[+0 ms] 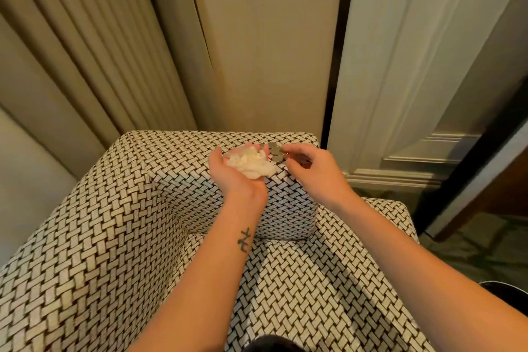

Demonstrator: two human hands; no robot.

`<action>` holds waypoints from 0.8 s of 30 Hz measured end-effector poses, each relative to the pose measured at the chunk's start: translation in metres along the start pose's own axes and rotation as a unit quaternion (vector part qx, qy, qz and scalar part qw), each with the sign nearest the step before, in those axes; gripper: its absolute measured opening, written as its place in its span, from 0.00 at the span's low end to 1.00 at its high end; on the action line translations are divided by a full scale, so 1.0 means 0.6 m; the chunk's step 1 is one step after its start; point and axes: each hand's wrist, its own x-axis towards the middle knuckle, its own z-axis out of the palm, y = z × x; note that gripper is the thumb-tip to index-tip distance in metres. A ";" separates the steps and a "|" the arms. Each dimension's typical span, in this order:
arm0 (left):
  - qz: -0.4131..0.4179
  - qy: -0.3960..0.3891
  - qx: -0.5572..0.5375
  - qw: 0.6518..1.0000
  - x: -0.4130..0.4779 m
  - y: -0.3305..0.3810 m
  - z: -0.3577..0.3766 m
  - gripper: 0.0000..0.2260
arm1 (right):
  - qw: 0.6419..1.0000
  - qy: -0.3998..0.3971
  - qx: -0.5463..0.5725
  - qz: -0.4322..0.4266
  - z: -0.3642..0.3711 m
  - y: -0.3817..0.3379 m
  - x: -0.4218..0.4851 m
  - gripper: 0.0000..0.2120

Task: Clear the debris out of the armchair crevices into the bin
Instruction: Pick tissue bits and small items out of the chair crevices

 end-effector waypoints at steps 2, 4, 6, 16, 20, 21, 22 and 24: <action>0.011 0.003 0.017 1.000 0.020 -0.006 0.005 0.17 | 0.998 -0.013 -0.049 -0.026 0.008 0.015 0.025 0.15; 0.012 -0.004 0.017 1.000 0.033 -0.010 0.006 0.18 | 0.991 -0.019 -0.113 -0.068 0.015 0.020 0.036 0.16; 0.010 -0.020 0.011 1.000 0.050 -0.012 0.005 0.19 | 0.982 -0.023 -0.158 -0.103 0.024 0.026 0.047 0.17; -0.010 -0.022 -0.005 1.000 0.053 -0.011 0.001 0.18 | 0.968 -0.014 -0.226 -0.108 0.034 0.029 0.046 0.18; -0.040 -0.013 -0.023 0.999 0.042 -0.001 0.005 0.18 | 0.990 -0.010 -0.129 -0.063 0.029 0.019 0.038 0.17; -0.044 -0.007 -0.020 0.999 0.038 0.000 0.005 0.18 | 0.993 -0.006 -0.103 -0.051 0.027 0.015 0.033 0.17; -0.048 -0.003 -0.016 0.999 0.030 0.002 0.005 0.18 | 0.996 -0.001 -0.081 -0.040 0.024 0.011 0.028 0.17; -0.053 -0.001 -0.007 0.999 0.013 0.004 0.004 0.18 | 0.998 0.006 -0.048 -0.029 0.017 0.001 0.013 0.17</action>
